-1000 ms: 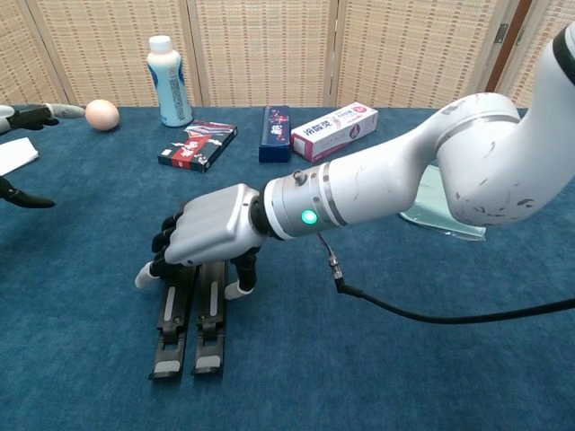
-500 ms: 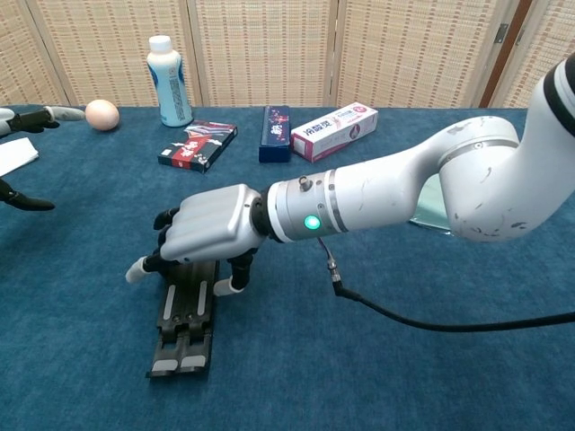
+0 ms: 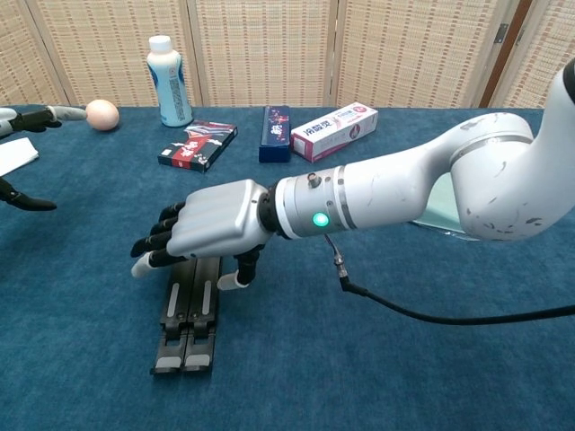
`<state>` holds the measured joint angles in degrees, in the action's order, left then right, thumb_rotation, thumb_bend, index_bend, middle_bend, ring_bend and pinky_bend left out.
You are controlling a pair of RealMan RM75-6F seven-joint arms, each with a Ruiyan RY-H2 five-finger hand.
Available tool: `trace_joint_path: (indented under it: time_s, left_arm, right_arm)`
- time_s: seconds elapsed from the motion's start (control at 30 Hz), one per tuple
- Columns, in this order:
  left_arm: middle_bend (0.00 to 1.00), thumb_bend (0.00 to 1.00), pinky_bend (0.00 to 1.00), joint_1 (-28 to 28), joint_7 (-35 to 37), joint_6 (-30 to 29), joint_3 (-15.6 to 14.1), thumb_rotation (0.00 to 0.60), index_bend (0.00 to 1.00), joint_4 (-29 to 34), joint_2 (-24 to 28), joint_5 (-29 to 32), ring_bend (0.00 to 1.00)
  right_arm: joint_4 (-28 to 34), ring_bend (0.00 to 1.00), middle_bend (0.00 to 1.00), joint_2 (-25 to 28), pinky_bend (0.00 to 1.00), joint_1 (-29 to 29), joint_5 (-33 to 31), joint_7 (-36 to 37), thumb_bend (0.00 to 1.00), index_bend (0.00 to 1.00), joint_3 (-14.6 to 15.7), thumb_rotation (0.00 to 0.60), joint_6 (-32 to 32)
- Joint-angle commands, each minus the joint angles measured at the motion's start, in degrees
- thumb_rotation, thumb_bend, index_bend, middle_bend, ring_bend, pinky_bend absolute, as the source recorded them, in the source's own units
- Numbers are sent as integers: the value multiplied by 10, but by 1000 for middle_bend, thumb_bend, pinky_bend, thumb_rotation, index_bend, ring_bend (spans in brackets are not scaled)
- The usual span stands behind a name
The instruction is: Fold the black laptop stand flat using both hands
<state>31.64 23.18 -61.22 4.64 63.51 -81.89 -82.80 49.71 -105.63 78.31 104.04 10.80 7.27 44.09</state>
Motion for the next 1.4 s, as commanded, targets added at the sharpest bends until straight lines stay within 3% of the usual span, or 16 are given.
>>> trace_joint_path:
  time_s: [0.03, 0.23, 0.4, 0.67, 0.83, 1.03, 1.2, 1.4]
  left_arm:
    - [0, 114, 21, 0, -2, 0, 0, 600, 0, 2, 2, 0, 0]
    - [0, 113, 21, -9, -21, -15, 2, 600, 0, 18, 14, 2, 0]
    - [0, 113, 21, -21, -49, -39, 5, 600, 0, 36, 26, 6, 0]
    - [0, 113, 21, -49, -114, -91, 3, 600, 0, 65, 47, 1, 0]
    - [0, 113, 21, -81, -169, -133, -6, 600, 0, 88, 71, -2, 0]
    - [0, 113, 19, -135, -210, -193, -24, 600, 0, 125, 103, -4, 0]
    - [0, 113, 14, -175, -228, -217, -46, 600, 0, 171, 141, -7, 0]
    - [3, 113, 14, -219, -236, -270, -56, 600, 0, 195, 152, -19, 0]
  right_arm:
    - [36, 0, 0, 26, 0, -13, -16, -29, 313, 0, -13, 600, 6]
    - [144, 0, 0, 112, 0, -84, -76, -114, 313, 0, -43, 600, 55]
    - [276, 0, 0, 212, 0, -177, -155, -227, 314, 0, -59, 600, 117]
    - [439, 0, 0, 337, 0, -345, -268, -356, 250, 0, -47, 600, 268]
    - [485, 0, 0, 393, 0, -434, -270, -383, 193, 0, -23, 600, 362]
    - [512, 0, 0, 441, 0, -533, -272, -377, 190, 0, 2, 600, 445]
    - [503, 0, 0, 456, 0, -597, -274, -339, 190, 0, 13, 600, 478]
    - [492, 0, 0, 458, 0, -644, -268, -319, 190, 0, 12, 600, 494]
